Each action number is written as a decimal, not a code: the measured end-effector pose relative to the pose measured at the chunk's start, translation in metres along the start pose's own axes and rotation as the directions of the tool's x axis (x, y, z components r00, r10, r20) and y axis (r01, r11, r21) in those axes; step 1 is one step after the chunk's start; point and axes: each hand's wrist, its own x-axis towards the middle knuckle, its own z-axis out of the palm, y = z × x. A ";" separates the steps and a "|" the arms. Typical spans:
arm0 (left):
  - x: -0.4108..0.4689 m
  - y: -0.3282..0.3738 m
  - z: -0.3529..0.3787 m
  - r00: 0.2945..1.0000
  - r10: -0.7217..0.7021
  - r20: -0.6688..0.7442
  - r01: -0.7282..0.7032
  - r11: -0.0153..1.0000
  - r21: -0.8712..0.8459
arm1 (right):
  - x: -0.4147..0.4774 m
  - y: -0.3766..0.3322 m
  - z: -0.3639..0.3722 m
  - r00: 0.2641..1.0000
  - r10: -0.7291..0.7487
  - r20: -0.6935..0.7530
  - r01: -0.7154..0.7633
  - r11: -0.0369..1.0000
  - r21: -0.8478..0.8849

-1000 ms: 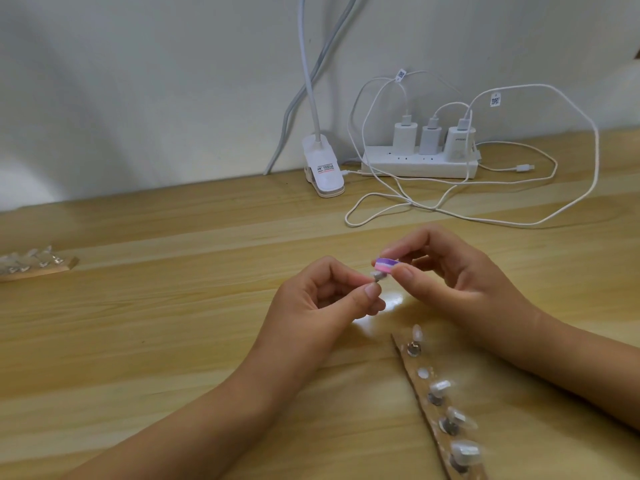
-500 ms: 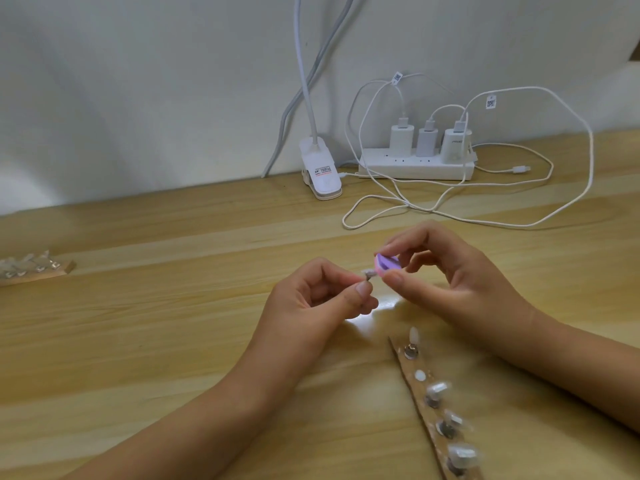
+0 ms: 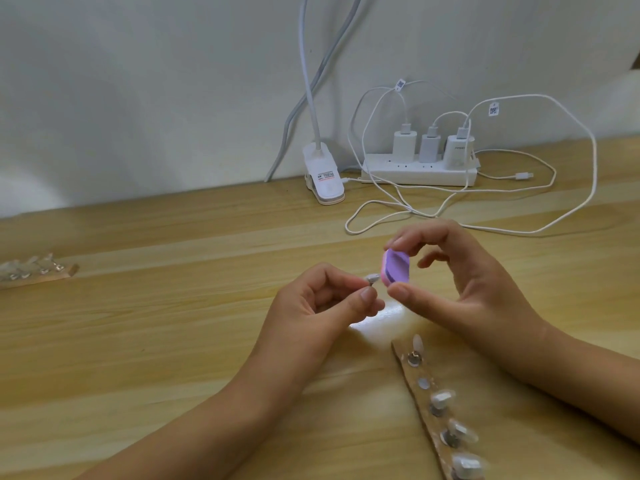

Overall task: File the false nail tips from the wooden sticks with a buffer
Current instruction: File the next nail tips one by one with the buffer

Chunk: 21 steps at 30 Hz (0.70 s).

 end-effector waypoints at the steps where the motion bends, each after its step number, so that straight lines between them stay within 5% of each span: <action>1: 0.000 0.000 0.000 1.000 0.003 -0.003 -0.003 1.000 0.003 | -0.001 -0.001 0.001 0.999 -0.041 0.026 0.041 0.999 -0.009; 5: 0.001 0.001 0.000 1.000 -0.005 -0.016 0.005 1.000 -0.025 | 0.004 0.005 0.000 0.995 0.096 -0.024 -0.097 0.994 -0.060; 8: 0.000 0.001 0.000 1.000 -0.008 -0.009 0.008 0.999 -0.036 | 0.007 0.009 -0.005 0.963 0.261 -0.069 -0.253 0.961 0.113; 13: 0.001 0.000 -0.001 1.000 -0.014 -0.012 0.013 0.998 -0.061 | 0.005 0.005 -0.002 0.965 0.262 0.027 -0.258 0.915 0.309; 21: 0.001 0.000 -0.001 1.000 -0.007 0.013 0.006 0.999 0.047 | 0.006 0.003 -0.002 0.963 0.270 0.008 -0.259 0.911 0.321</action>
